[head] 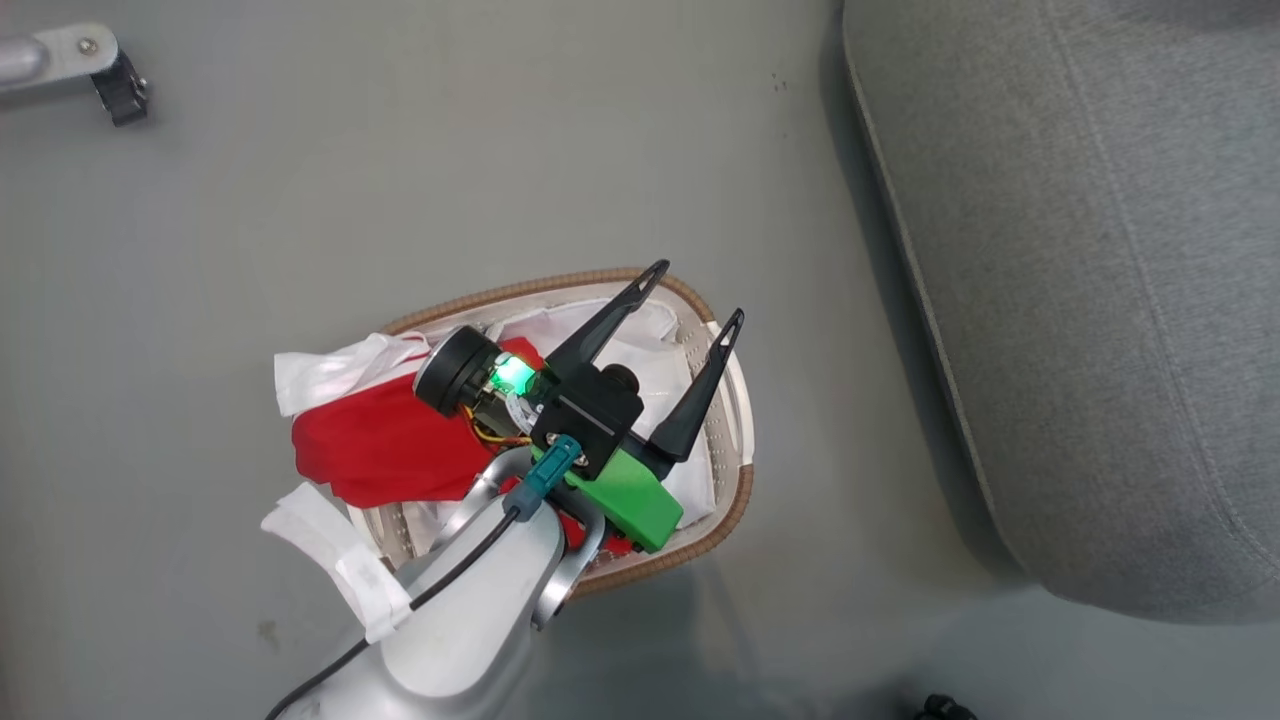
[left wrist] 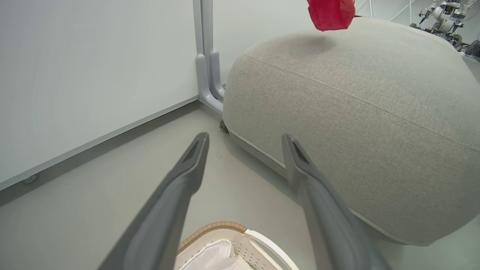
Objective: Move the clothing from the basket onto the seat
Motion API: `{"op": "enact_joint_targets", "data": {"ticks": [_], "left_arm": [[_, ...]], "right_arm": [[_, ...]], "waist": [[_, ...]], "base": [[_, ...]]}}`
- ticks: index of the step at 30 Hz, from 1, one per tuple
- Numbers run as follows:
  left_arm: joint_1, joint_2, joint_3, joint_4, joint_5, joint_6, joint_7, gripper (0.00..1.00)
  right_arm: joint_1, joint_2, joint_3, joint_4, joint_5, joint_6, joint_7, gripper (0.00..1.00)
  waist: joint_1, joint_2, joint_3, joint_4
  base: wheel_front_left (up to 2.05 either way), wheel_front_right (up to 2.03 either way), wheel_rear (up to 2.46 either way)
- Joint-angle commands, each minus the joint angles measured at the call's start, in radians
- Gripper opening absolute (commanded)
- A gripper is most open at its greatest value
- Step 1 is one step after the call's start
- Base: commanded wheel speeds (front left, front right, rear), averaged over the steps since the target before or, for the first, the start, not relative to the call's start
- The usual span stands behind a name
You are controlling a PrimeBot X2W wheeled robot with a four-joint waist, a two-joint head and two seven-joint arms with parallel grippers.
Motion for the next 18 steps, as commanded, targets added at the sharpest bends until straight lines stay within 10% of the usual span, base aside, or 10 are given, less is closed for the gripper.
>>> {"op": "enact_joint_targets", "data": {"ticks": [1, 16, 18], "left_arm": [[-0.024, 0.006, 0.005, -0.012, 0.009, 0.004, -0.001, 1.0], [-0.043, 0.011, 0.007, -0.044, 0.034, -0.001, -0.001, 1.0], [-0.044, 0.013, 0.01, -0.042, 0.033, -0.001, -0.001, 1.0]], "right_arm": [[-0.005, -0.007, -0.012, 0.033, -0.019, -0.001, -0.004, 0.0], [0.134, 0.147, -0.2, 0.468, -0.149, -0.001, -0.174, 0.02], [0.134, 0.17, -0.217, 0.499, -0.172, -0.001, -0.195, 0.4]], "waist": [[-0.0001, 0.0, 0.116, 0.07], [-0.0001, 0.0, 0.198, 0.131], [-0.0001, 0.0, 0.197, 0.13]], "base": [[0.0, 0.0, 0.0], [0.0, 0.0, 0.0], [0.0, 0.0, 0.0]]}}
